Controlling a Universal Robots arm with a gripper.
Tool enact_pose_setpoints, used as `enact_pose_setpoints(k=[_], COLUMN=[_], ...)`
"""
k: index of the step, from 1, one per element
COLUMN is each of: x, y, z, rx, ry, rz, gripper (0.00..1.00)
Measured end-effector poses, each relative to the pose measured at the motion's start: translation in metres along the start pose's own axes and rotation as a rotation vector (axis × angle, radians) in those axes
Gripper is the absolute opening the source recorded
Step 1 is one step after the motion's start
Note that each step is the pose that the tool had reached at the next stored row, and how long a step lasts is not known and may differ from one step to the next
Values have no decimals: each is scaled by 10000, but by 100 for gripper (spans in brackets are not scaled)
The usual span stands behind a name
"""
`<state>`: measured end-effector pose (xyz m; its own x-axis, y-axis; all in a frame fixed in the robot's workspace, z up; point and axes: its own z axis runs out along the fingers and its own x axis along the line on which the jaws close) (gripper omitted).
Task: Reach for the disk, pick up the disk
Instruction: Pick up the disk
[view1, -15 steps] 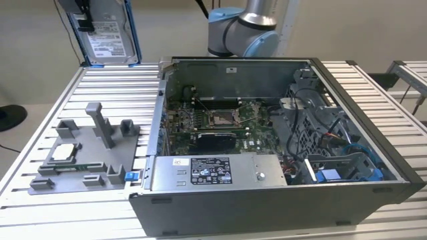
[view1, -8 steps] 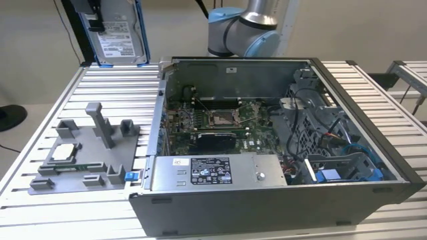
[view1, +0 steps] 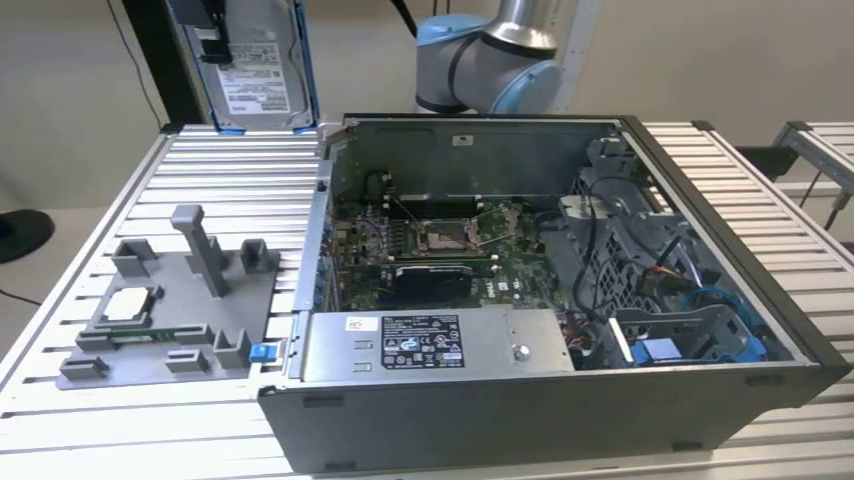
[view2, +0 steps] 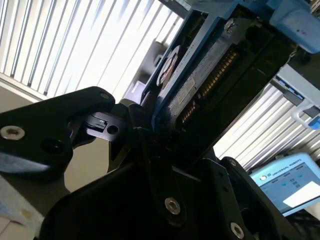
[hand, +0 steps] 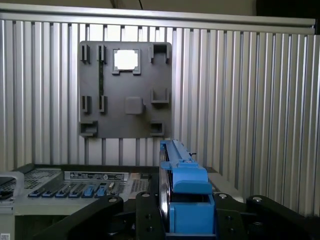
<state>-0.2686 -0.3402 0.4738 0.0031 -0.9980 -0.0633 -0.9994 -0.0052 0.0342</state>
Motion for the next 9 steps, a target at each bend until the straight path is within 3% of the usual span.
enact_pose_setpoints(k=[9], x=[1], y=[-221], z=[-8], rx=[-2], ry=[0], rz=[0], gripper=[0])
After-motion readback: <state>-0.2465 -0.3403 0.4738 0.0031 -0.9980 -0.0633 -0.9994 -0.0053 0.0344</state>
